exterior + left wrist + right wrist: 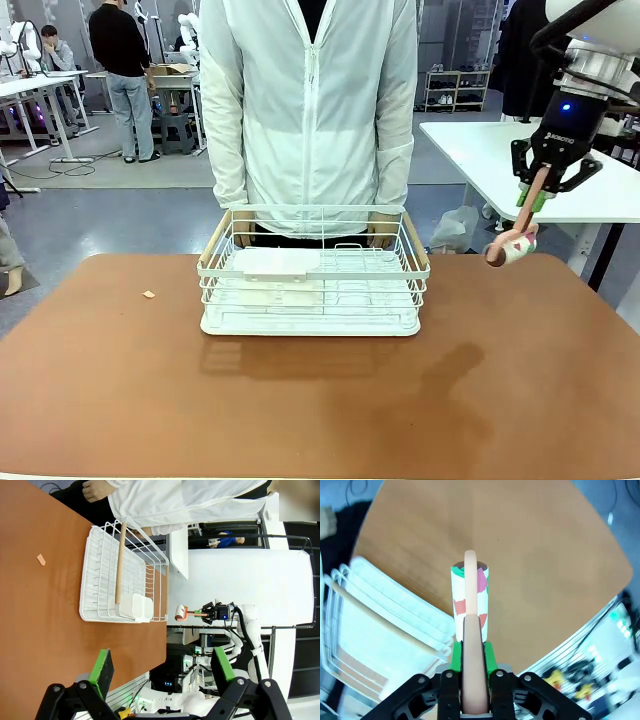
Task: Clean the table.
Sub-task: Place the Lint Roller down when the Dish drying rack is positioned in the middle of the table.
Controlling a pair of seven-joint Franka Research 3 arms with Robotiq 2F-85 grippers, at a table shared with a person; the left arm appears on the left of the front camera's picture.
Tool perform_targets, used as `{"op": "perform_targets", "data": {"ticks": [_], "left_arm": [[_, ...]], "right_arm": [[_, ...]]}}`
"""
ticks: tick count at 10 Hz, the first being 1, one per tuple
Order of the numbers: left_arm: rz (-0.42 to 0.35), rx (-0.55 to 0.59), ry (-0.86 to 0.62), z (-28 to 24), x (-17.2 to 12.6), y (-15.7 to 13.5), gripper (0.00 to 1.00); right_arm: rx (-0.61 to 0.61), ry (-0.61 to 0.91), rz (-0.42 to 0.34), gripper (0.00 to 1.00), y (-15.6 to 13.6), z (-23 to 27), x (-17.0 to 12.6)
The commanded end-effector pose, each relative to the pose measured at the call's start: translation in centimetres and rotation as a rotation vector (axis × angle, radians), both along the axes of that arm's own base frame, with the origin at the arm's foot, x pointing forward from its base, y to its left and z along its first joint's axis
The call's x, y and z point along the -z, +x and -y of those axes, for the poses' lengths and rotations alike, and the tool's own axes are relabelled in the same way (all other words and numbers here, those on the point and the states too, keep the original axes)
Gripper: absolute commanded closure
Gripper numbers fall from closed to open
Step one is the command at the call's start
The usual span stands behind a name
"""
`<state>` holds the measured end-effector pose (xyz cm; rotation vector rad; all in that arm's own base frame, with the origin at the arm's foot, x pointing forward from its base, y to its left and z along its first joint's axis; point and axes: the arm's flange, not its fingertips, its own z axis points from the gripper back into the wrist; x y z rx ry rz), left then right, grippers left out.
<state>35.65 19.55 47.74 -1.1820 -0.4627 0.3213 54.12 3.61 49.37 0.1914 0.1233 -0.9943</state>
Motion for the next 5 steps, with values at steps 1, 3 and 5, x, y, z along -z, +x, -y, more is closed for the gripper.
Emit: {"op": "perform_targets", "data": {"ticks": [1, 3, 5], "left_arm": [[0.018, 0.006, -0.019, -0.2, -0.2, -0.2, 0.0], [0.018, 0.006, -0.019, -0.2, -0.2, -0.2, 0.0], [0.018, 0.006, -0.019, -0.2, -0.2, -0.2, 0.0]], "right_arm": [[0.494, 0.056, 0.1, 0.79, 0.9, -1.3, 0.6], [0.659, -0.012, 0.23, 0.79, 1.0, -1.3, 1.1], [0.698, -0.084, 0.272, 0.79, 1.1, -1.3, 2.1]]}}
